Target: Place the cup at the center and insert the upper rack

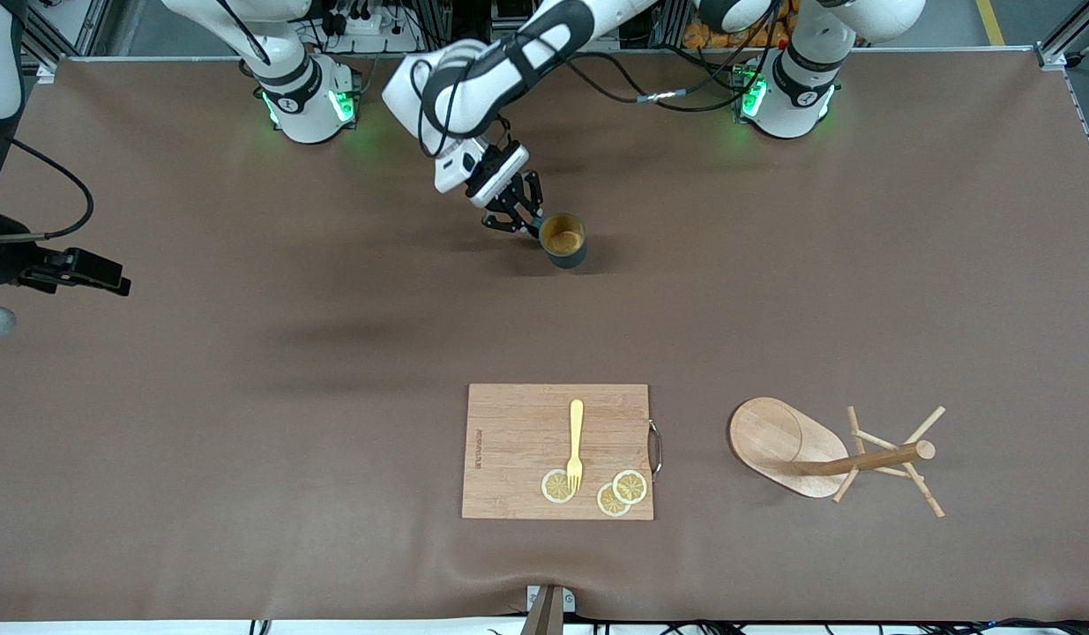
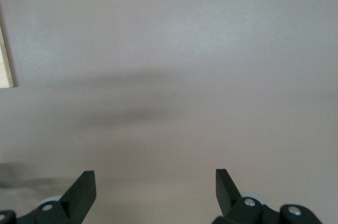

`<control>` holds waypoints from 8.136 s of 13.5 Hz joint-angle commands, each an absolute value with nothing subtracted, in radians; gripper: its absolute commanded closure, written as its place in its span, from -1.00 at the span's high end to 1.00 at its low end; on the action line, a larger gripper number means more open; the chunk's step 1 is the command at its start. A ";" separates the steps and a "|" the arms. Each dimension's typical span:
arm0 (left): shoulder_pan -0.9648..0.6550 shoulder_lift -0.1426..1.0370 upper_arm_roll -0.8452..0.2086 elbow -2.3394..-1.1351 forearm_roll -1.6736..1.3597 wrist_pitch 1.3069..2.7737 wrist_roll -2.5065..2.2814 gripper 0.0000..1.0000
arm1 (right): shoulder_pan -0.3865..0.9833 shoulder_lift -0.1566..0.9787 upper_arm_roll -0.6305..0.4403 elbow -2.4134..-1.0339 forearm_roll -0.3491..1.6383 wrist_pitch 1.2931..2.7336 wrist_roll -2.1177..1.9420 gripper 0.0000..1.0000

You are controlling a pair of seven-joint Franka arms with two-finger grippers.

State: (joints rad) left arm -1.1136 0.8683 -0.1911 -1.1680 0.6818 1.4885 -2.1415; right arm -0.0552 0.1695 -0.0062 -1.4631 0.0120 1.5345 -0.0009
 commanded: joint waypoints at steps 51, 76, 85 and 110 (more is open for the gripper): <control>0.228 0.603 -0.081 -1.305 -1.117 1.572 -0.577 -1.00 | -0.034 0.170 -0.012 -1.468 0.018 1.549 0.014 1.00; 0.299 0.693 -0.008 -1.305 -1.239 1.511 -0.436 -1.00 | -0.144 0.169 0.070 -1.471 0.021 1.595 0.014 1.00; 0.296 0.689 -0.008 -1.302 -1.247 1.516 -0.456 1.00 | -0.146 0.175 0.071 -1.471 0.021 1.594 0.012 1.00; 0.132 -0.067 -0.181 -1.609 0.018 1.523 -0.069 1.00 | -0.138 0.178 0.071 -1.473 0.021 1.591 0.012 1.00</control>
